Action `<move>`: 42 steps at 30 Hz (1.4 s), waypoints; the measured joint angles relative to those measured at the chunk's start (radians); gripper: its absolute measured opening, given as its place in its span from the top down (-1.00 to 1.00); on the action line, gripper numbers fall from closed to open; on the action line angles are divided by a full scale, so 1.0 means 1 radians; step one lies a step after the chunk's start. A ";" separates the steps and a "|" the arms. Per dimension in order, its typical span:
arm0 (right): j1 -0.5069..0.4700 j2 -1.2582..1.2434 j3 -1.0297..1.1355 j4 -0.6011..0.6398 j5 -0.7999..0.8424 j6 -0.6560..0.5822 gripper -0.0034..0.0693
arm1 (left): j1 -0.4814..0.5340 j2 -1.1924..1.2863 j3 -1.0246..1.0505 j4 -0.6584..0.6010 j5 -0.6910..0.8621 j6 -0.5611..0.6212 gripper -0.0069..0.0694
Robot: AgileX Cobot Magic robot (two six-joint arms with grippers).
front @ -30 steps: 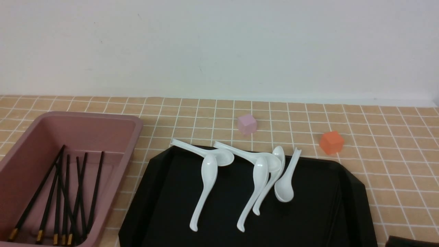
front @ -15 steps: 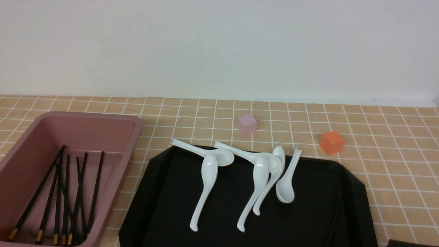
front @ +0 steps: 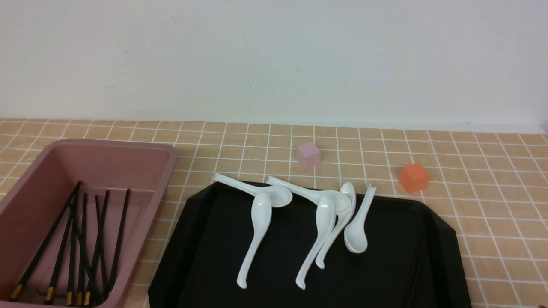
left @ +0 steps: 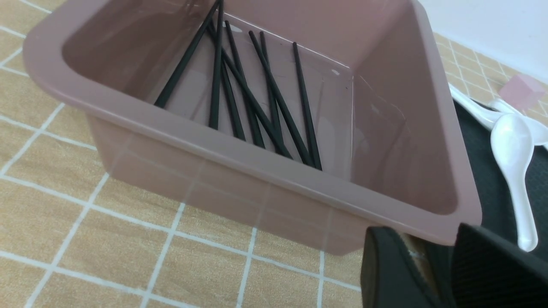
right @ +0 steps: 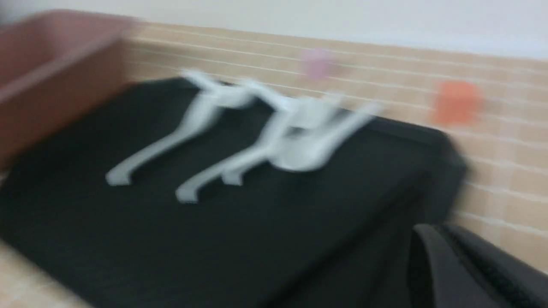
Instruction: On brown tablecloth take chopsticks from black tray and put them in box.
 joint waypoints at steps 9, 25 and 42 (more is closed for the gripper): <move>-0.305 -0.112 0.074 0.000 0.057 -0.016 0.82 | 0.000 0.000 0.000 0.000 0.000 0.000 0.19; -0.330 -0.112 0.068 0.042 0.082 -0.157 0.78 | 0.000 0.000 0.000 0.000 0.000 0.000 0.19; -0.330 -0.112 0.068 0.044 0.083 -0.154 0.73 | 0.000 0.000 0.000 0.000 0.000 0.000 0.19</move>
